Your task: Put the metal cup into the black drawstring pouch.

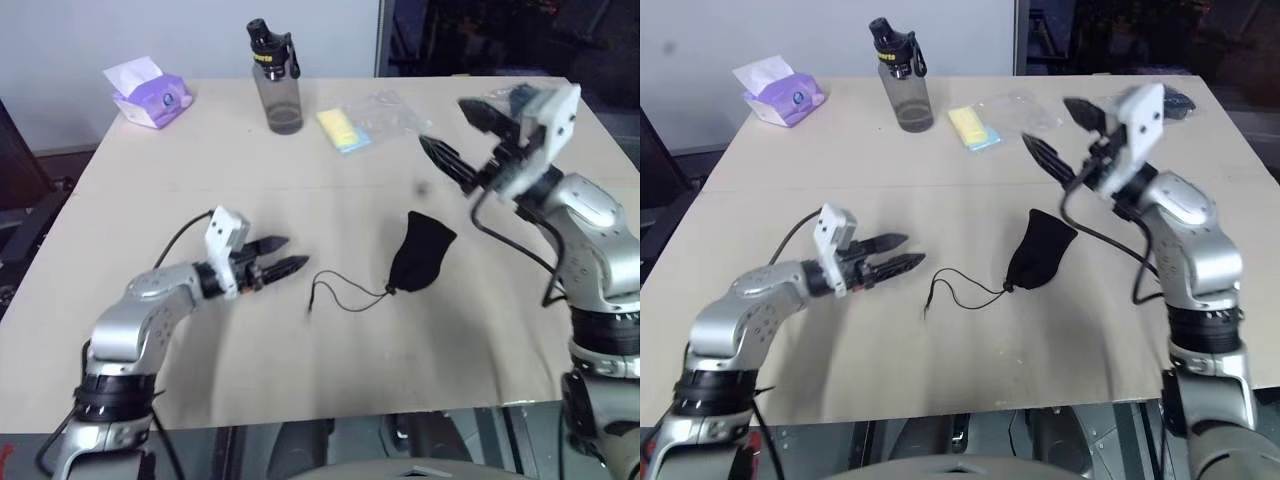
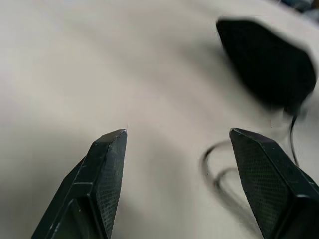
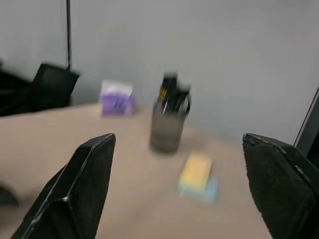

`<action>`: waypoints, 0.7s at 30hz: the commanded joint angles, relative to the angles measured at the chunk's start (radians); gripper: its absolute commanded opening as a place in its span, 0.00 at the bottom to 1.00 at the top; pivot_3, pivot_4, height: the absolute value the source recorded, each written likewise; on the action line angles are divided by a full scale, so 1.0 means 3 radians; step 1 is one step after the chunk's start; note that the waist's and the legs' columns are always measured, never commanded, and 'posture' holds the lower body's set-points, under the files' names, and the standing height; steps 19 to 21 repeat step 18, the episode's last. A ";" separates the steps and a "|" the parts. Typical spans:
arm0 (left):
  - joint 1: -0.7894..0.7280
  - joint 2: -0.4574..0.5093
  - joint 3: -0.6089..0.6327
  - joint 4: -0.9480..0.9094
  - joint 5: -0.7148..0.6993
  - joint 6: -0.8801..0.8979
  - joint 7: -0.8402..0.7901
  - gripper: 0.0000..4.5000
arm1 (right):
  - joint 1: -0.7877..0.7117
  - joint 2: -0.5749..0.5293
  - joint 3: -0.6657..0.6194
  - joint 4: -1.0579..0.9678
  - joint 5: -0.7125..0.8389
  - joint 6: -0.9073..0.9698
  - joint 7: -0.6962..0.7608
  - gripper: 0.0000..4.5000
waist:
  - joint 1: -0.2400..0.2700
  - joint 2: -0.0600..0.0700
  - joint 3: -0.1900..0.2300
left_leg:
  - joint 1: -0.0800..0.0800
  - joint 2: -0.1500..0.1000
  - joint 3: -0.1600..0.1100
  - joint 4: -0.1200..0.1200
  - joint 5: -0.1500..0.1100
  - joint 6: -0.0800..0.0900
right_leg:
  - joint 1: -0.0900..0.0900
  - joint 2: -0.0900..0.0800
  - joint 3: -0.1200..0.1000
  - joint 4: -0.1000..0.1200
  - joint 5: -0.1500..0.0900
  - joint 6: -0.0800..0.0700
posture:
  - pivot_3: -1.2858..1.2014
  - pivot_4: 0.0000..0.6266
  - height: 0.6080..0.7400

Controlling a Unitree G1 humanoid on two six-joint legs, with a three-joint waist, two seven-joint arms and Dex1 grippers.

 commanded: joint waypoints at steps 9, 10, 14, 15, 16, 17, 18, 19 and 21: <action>0.1163 0.0052 0.0475 -0.0203 0.0503 -0.1223 0.0041 0.75 | 0.1363 -0.0405 -0.0437 0.1226 -0.0003 -0.0863 0.1575 0.94 | -0.0008 0.0000 -0.0002 | 0.0018 0.0002 0.0014 0.0001 0.0000 0.0000 | 0.0009 0.0004 0.0011 0.0001 -0.0008 -0.0013 | 0.52 0.24 1.00; 0.1209 0.0008 0.0481 -0.0147 0.0578 -0.1371 0.0085 0.75 | 0.1369 -0.0418 -0.0435 0.1401 -0.0057 -0.0999 0.1667 0.94 | -0.0014 0.0000 -0.0002 | 0.0022 0.0002 0.0019 0.0001 0.0000 0.0000 | 0.0013 0.0003 0.0013 0.0002 -0.0008 -0.0013 | 0.52 0.24 1.00; 0.1305 -0.0123 0.0513 0.0045 0.0678 -0.1671 0.0159 0.75 | 0.1265 -0.0526 -0.0346 0.2155 -0.0367 -0.1726 0.2077 0.94 | -0.0019 0.0000 -0.0002 | 0.0062 0.0003 0.0026 -0.0001 -0.0001 0.0000 | 0.0049 0.0003 0.0017 -0.0004 -0.0016 -0.0001 | 0.52 0.24 1.00; 0.1320 -0.0147 0.0520 0.0046 0.0664 -0.1696 0.0168 0.75 | 0.1206 -0.0541 -0.0337 0.2319 -0.0414 -0.1880 0.2159 0.94 | -0.0021 0.0000 -0.0002 | 0.0063 0.0003 0.0026 -0.0001 -0.0001 0.0000 | 0.0050 0.0003 0.0018 -0.0005 -0.0016 0.0000 | 0.52 0.24 1.00; 0.1339 -0.0163 0.0518 0.0032 0.0659 -0.1731 0.0169 0.75 | 0.1147 -0.0545 -0.0339 0.2452 -0.0431 -0.1971 0.2217 0.94 | -0.0021 0.0000 -0.0002 | 0.0063 0.0003 0.0027 -0.0001 -0.0001 0.0000 | 0.0051 0.0003 0.0018 -0.0005 -0.0016 0.0000 | 0.52 0.24 1.00; 0.1362 -0.0181 0.0516 0.0000 0.0610 -0.1753 0.0132 0.75 | 0.1090 -0.0544 -0.0348 0.2565 -0.0433 -0.2032 0.2265 0.94 | -0.0023 -0.0001 -0.0002 | 0.0063 0.0004 0.0027 -0.0001 -0.0001 0.0000 | 0.0051 0.0003 0.0018 -0.0005 -0.0016 0.0000 | 0.52 0.24 1.00; 0.1385 -0.0175 0.0504 -0.0032 0.0613 -0.1772 0.0118 0.75 | 0.1045 -0.0539 -0.0358 0.2655 -0.0436 -0.2086 0.2301 0.94 | -0.0023 -0.0001 -0.0002 | 0.0063 0.0004 0.0028 -0.0001 -0.0001 0.0000 | 0.0051 0.0003 0.0019 -0.0005 -0.0016 0.0000 | 0.52 0.24 1.00; 0.1385 -0.0175 0.0504 -0.0032 0.0613 -0.1772 0.0118 0.75 | 0.1045 -0.0539 -0.0358 0.2655 -0.0436 -0.2086 0.2301 0.94 | -0.0023 -0.0001 -0.0002 | 0.0063 0.0004 0.0028 -0.0001 -0.0001 0.0000 | 0.0051 0.0003 0.0019 -0.0005 -0.0016 0.0000 | 0.52 0.24 1.00; 0.1385 -0.0175 0.0504 -0.0032 0.0613 -0.1772 0.0118 0.75 | 0.1045 -0.0539 -0.0358 0.2655 -0.0436 -0.2086 0.2301 0.94 | -0.0023 -0.0001 -0.0002 | 0.0063 0.0004 0.0028 -0.0001 -0.0001 0.0000 | 0.0051 0.0003 0.0019 -0.0005 -0.0016 0.0000 | 0.52 0.24 1.00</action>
